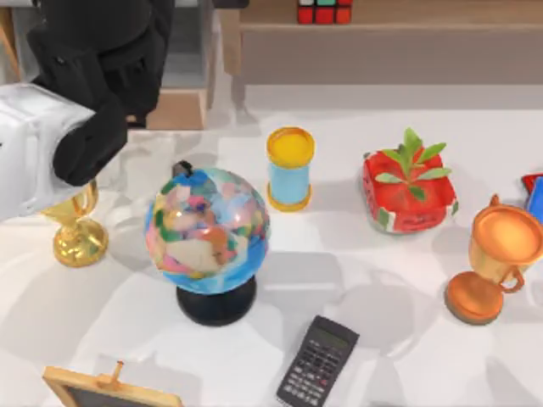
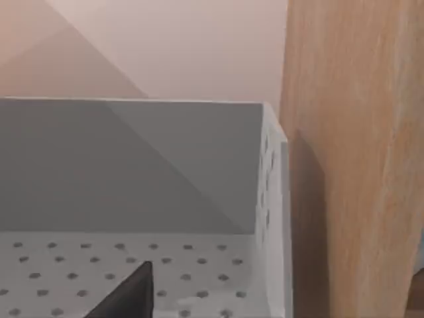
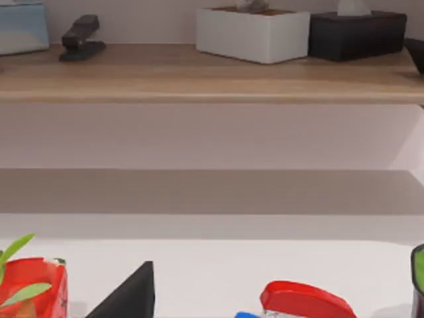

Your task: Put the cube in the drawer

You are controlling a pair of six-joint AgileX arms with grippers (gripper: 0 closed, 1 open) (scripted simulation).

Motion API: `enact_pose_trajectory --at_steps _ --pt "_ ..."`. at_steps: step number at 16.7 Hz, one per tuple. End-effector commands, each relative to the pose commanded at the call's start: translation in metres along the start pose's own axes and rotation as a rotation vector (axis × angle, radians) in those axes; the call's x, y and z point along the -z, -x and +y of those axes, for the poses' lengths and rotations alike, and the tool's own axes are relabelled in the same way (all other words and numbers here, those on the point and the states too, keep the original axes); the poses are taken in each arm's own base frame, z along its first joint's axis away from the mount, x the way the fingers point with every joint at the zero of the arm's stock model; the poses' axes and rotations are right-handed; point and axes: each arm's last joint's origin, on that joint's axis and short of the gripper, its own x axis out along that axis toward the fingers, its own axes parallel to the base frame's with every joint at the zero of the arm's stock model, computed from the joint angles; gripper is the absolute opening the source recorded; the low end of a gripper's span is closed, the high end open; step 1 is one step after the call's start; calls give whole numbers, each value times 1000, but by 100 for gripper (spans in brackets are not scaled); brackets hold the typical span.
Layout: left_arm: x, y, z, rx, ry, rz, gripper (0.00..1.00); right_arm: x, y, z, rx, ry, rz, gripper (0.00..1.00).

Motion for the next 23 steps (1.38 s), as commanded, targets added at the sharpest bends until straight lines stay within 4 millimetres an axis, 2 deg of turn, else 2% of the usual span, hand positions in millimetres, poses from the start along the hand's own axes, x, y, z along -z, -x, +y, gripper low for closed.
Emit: enact_pose_trajectory --at_steps 2,4,6,8,10,12,17,19,23 --pt "29 -30 -49 8 -8 13 100 0 0 0 0 0 0 100" --pt "62 -47 -92 13 -14 19 100 0 0 0 0 0 0 100" --pt "92 -56 -126 12 -16 19 100 0 0 0 0 0 0 100" --pt "118 -61 -147 4 -18 19 100 0 0 0 0 0 0 100" --pt "136 -65 -156 -10 -23 21 100 0 0 0 0 0 0 100" --pt "144 -67 -157 -19 -27 24 100 0 0 0 0 0 0 100" --pt "144 -67 -156 -20 -30 28 100 0 0 0 0 0 0 100" --pt "138 -69 -161 -18 -27 24 100 0 0 0 0 0 0 100" --pt "132 -90 -168 -17 -26 22 100 0 0 0 0 0 0 100"
